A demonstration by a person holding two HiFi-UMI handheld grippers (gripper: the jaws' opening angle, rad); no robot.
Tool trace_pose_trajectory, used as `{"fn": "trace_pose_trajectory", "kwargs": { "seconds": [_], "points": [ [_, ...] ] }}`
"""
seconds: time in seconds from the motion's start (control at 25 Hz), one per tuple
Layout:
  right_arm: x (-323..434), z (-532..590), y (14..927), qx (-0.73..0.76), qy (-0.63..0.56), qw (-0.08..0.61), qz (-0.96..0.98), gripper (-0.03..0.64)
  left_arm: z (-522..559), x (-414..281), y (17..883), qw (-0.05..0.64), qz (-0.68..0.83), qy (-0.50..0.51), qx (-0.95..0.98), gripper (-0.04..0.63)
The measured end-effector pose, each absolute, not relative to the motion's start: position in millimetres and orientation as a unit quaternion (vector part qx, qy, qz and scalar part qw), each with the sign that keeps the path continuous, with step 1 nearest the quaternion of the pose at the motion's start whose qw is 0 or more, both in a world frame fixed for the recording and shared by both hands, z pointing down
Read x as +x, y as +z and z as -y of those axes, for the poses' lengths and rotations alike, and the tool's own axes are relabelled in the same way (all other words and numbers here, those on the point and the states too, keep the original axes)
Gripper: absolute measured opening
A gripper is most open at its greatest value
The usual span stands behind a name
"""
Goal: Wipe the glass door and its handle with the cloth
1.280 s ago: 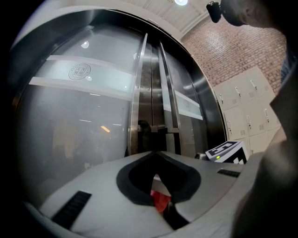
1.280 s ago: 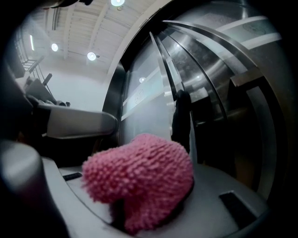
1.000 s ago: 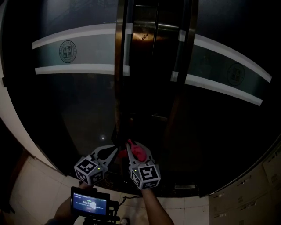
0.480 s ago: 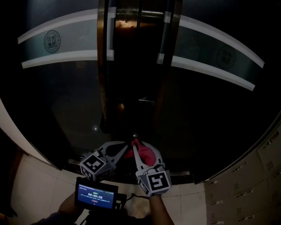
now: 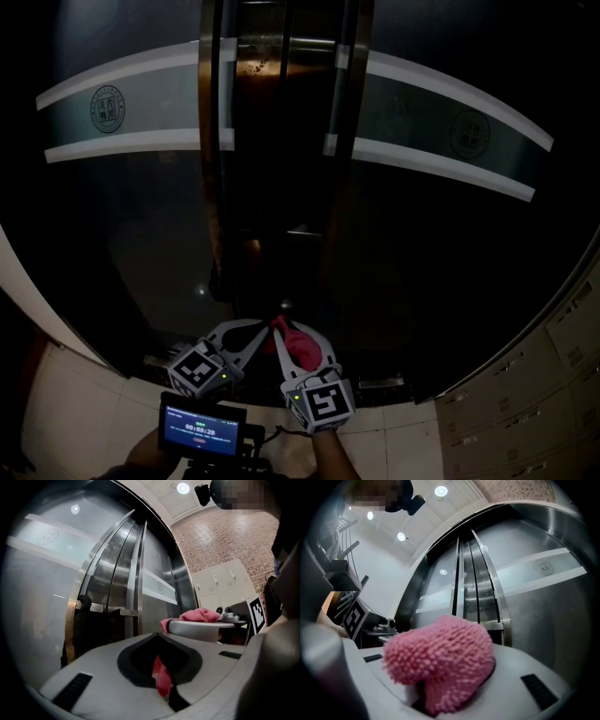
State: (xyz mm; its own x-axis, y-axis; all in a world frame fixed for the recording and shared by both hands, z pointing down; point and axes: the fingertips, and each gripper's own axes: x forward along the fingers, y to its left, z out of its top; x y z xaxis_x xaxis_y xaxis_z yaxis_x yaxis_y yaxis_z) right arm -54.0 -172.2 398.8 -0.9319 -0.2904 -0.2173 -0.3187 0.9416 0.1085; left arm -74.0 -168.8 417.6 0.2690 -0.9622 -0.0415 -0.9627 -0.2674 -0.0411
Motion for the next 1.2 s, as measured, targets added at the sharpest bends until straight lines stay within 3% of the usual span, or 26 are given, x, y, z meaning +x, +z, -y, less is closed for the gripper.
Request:
{"fn": "trace_pose_trajectory", "kwargs": {
  "seconds": [1.2],
  "points": [
    [-60.0,162.8,399.9,-0.151,0.065,0.088,-0.982,0.046,159.5,-81.4,416.1,0.042,-0.622,0.002,-0.782,0.014]
  ]
}}
